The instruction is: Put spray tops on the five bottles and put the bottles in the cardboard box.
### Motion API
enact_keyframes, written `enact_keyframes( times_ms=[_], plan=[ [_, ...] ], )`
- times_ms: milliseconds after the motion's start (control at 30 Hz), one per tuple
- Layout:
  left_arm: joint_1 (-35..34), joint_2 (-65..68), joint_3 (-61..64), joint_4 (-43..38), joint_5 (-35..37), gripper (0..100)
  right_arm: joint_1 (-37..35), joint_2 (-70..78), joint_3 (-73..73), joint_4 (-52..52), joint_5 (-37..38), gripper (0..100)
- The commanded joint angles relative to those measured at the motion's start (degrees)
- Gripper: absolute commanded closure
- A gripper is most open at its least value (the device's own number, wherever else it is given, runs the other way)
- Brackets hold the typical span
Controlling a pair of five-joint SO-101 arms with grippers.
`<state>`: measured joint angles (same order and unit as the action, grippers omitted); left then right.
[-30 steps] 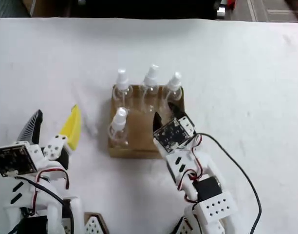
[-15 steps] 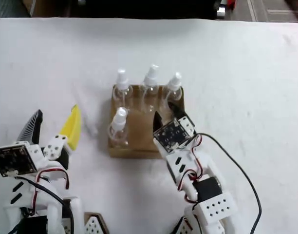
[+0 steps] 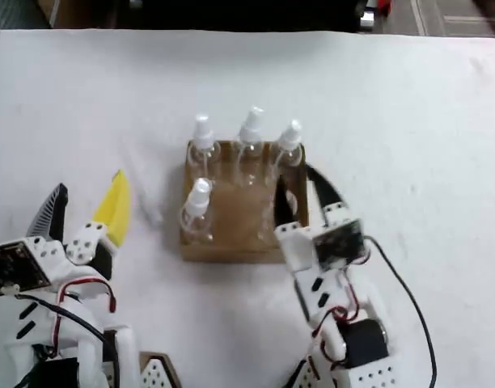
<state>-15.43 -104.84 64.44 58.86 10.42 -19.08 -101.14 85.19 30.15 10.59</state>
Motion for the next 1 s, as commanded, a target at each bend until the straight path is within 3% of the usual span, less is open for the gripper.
enact_keyframes(
  times_ms=[0, 200, 300, 433, 633, 800, 967],
  plan=[
    [-0.9, 0.6, -0.2, -3.9, -0.1, 73, 11.4, 1.2, 0.2, -6.5, -11.7, 87.5],
    [-8.7, 0.6, 5.5, -15.5, 9.3, 98, 25.5, -1.4, 0.4, -9.8, -24.2, 87.4],
    [-11.3, 0.6, 10.6, -24.2, 10.6, 95, 26.9, -1.5, 0.4, -10.0, -24.4, 87.4],
    [-11.4, 0.6, 13.5, -26.7, 10.1, 98, 26.9, -1.5, 2.9, -12.7, -24.4, 87.3],
    [-4.3, 0.8, 12.7, -26.1, -7.7, 97, 26.8, -1.5, 11.2, -26.1, -21.4, 87.5],
    [3.8, 1.6, 10.3, -21.6, -20.5, 97, 24.3, -1.5, 11.6, -26.1, -16.1, 87.5],
    [7.3, 18.2, 5.6, -18.7, -30.5, 97, 24.4, -1.5, 11.6, -25.2, -16.0, 87.5]
  ],
)
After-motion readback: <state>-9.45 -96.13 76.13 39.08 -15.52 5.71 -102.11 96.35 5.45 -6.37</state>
